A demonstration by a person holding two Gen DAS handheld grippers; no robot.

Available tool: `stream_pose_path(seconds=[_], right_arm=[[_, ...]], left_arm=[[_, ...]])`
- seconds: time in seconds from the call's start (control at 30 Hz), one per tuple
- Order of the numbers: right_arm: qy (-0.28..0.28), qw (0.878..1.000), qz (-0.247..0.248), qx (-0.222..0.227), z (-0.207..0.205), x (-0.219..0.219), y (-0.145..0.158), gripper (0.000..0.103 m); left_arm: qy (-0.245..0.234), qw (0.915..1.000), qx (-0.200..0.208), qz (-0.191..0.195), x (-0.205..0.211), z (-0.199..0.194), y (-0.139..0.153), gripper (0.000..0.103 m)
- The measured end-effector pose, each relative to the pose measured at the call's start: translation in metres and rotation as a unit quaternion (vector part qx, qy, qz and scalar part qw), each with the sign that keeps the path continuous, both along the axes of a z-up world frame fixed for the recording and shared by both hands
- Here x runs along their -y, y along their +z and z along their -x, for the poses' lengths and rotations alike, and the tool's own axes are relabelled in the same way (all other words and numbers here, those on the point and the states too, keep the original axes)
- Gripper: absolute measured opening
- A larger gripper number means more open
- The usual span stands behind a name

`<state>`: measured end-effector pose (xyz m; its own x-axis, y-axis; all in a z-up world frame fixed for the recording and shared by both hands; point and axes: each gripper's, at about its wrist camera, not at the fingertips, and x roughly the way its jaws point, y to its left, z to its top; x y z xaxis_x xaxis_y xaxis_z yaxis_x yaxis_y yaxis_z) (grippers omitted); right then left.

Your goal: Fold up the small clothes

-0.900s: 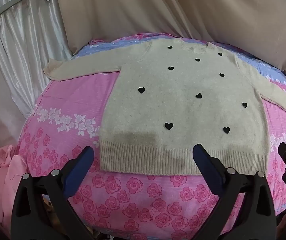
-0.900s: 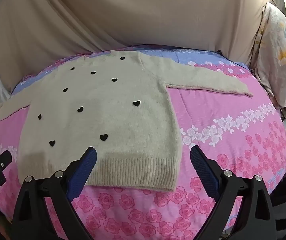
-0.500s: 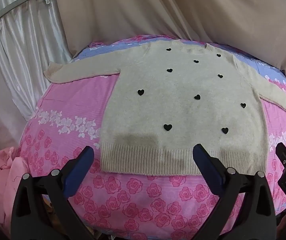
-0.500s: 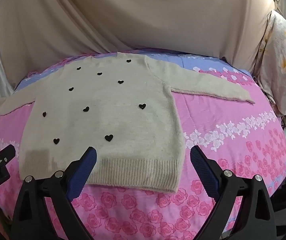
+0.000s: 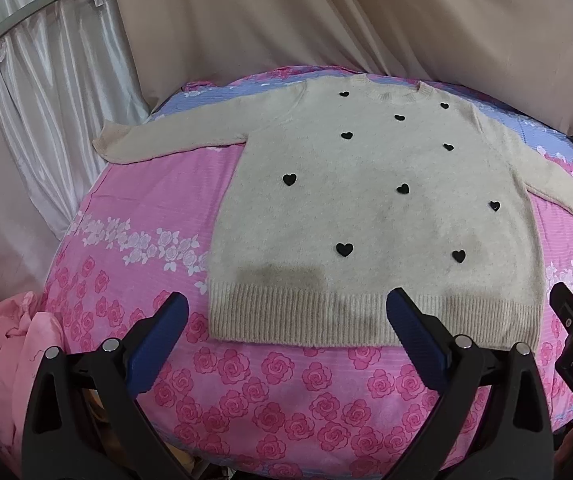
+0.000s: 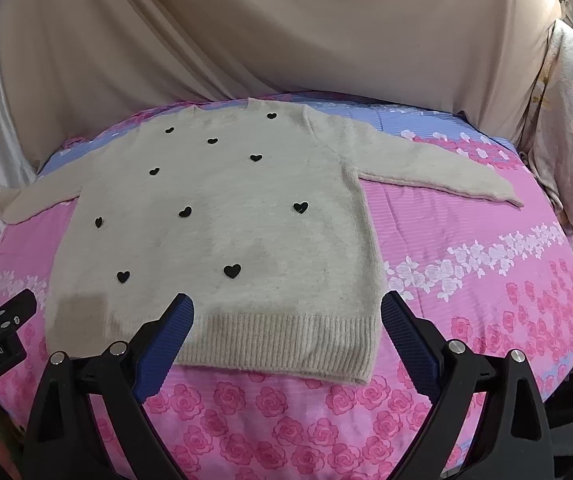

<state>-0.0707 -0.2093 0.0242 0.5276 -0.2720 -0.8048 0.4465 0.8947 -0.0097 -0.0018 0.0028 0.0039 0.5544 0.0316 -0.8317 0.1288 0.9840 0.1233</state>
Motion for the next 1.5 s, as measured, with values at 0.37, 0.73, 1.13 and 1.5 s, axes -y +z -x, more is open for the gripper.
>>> stream_pose_path(seconds=[0.37,0.73,1.13,1.5], right_arm=[[0.002,1.000,-0.005,-0.002,-0.0044,0.0014,-0.0016,0.093],[0.003,1.000,-0.008,-0.003,-0.0040,0.0002,-0.0030,0.093],[0.002,1.000,-0.006,-0.003,-0.0053,-0.0002,-0.0020,0.093],[0.001,1.000,-0.005,-0.004,-0.0068,-0.0006,-0.0018,0.093]], left_arm=[[0.002,1.0000,-0.002,-0.007,0.0032,-0.0025,-0.0004,0.097],[0.003,0.9999,-0.002,-0.010,0.0016,-0.0024,-0.0011,0.097],[0.001,0.9999,0.000,-0.011,0.0026,-0.0025,-0.0010,0.097],[0.001,0.9999,0.000,-0.011,0.0038,-0.0029,-0.0002,0.097]])
